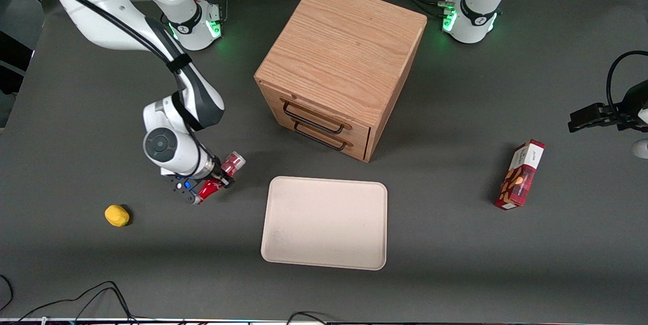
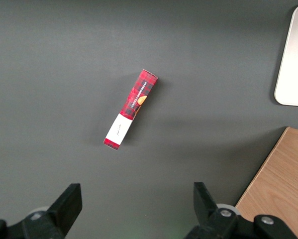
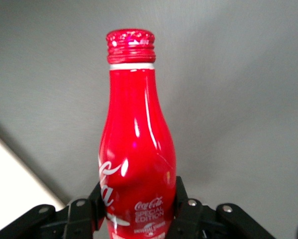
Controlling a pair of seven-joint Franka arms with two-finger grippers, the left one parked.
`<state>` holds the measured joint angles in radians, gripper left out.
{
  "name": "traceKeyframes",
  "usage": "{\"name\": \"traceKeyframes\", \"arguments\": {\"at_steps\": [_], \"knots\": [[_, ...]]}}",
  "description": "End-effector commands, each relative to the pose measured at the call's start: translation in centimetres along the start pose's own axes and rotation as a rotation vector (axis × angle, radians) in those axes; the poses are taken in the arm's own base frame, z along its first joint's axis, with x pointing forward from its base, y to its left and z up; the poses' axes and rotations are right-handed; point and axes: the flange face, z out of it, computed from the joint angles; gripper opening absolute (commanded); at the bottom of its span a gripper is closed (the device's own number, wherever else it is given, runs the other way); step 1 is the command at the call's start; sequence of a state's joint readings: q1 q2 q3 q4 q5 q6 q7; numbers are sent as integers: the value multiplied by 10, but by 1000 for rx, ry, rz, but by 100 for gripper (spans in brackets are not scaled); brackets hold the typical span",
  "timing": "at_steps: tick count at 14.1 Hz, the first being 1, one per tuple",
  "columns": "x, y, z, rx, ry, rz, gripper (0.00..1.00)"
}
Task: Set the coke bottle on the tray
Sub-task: 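Lift the bottle upright with the right gripper, then carry the bottle over the cream tray and lower it onto the tray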
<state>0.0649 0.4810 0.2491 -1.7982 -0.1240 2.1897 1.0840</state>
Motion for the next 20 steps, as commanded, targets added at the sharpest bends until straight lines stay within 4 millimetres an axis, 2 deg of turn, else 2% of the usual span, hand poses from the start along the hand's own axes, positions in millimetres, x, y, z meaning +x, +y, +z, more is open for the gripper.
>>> {"name": "traceKeyframes", "arguments": {"at_steps": [1,4,6,8,10,12,14,15,16,17,20], "knots": [[18,-11,-89,-11,13,-103,0],[34,-19,-168,13,25,-221,0],[39,-27,-209,45,49,-320,0],[39,-37,-240,87,76,-445,0],[41,-50,-250,139,108,-574,1],[39,-80,-233,224,115,-631,1],[41,-106,-200,293,124,-644,1],[46,-116,-177,315,127,-642,1],[36,-131,-158,331,126,-660,1],[37,-139,-134,337,117,-657,1],[30,-156,-81,338,81,-644,1]]}}
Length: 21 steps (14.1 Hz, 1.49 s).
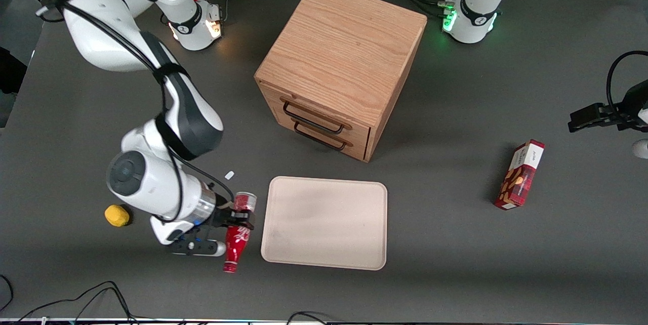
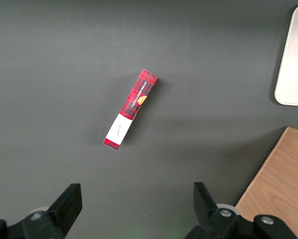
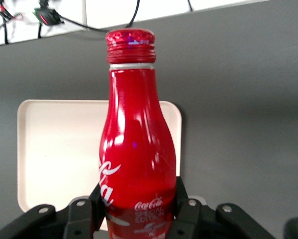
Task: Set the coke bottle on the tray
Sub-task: 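Carry the bottle over the cream tray and lower it onto the tray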
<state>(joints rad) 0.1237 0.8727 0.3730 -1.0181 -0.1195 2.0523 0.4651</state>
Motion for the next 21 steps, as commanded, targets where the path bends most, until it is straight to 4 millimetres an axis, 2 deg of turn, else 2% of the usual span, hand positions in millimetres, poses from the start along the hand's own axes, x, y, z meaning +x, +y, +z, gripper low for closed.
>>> {"name": "traceKeyframes", "arguments": {"at_steps": [1,3,4,5,6,7,10,11,18,21], "knots": [[-3,-16,39,35,-17,17,5],[-7,-5,88,33,-44,72,10],[-9,-1,105,38,-48,91,13],[-11,3,121,34,-50,97,15],[-14,0,129,31,-49,91,22],[-15,1,136,31,-51,91,25],[-16,4,150,42,-36,113,36],[-17,3,151,40,-35,125,46],[-30,1,172,25,-35,111,63],[-32,2,176,26,-30,109,74]]}}
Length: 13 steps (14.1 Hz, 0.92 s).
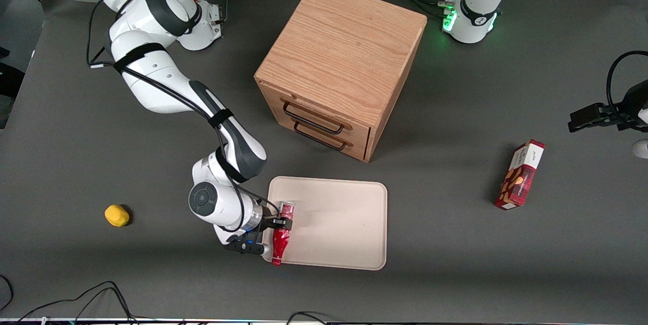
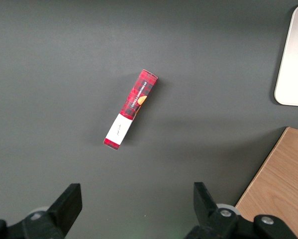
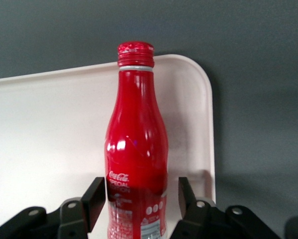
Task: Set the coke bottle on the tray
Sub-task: 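Carry the bottle over the cream tray and lower it onto the tray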
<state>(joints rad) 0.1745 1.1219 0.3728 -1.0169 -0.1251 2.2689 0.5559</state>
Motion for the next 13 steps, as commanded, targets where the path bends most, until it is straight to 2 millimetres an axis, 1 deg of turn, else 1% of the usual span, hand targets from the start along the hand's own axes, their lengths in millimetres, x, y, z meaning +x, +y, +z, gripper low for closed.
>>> {"name": "traceKeyframes", "arguments": {"at_steps": [1,2,3,4,6,7,8,9,10,11,13], "knots": [[-4,-1,5,-14,26,8,78],[-4,0,6,-23,29,0,78],[-4,-1,5,-24,32,-3,84],[-3,-2,3,-23,35,-3,100],[-1,-3,-4,-22,43,-4,100],[1,-5,-13,-20,52,-6,100],[5,-7,-29,-18,66,-6,100],[6,-6,-39,-30,57,-6,100],[7,-9,-58,-42,53,-10,100],[8,-12,-82,-54,52,-13,100],[13,4,-138,-91,51,-10,100]]}}
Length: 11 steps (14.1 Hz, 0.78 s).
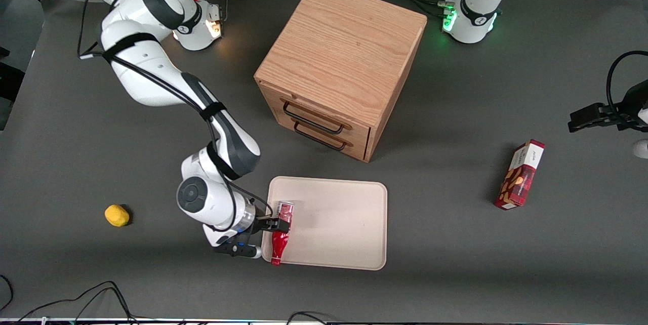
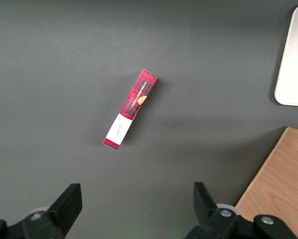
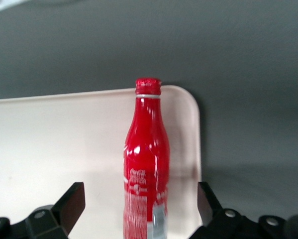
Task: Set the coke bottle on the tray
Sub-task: 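Open the right gripper and pull it back from the bottle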
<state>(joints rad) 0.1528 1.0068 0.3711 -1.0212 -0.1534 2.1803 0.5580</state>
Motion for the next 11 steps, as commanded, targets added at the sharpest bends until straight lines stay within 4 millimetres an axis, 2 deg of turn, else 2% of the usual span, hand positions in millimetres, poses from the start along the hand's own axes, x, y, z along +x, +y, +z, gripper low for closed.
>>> {"name": "traceKeyframes", "arguments": {"at_steps": [1,3,5,8,11], "knots": [[-2,21,-83,-78,13,-2,100],[-16,43,-125,-146,36,0,100],[-39,65,-169,-198,56,-12,100],[-68,119,-237,-208,29,-6,100],[-93,162,-313,-220,-15,27,100]]}}
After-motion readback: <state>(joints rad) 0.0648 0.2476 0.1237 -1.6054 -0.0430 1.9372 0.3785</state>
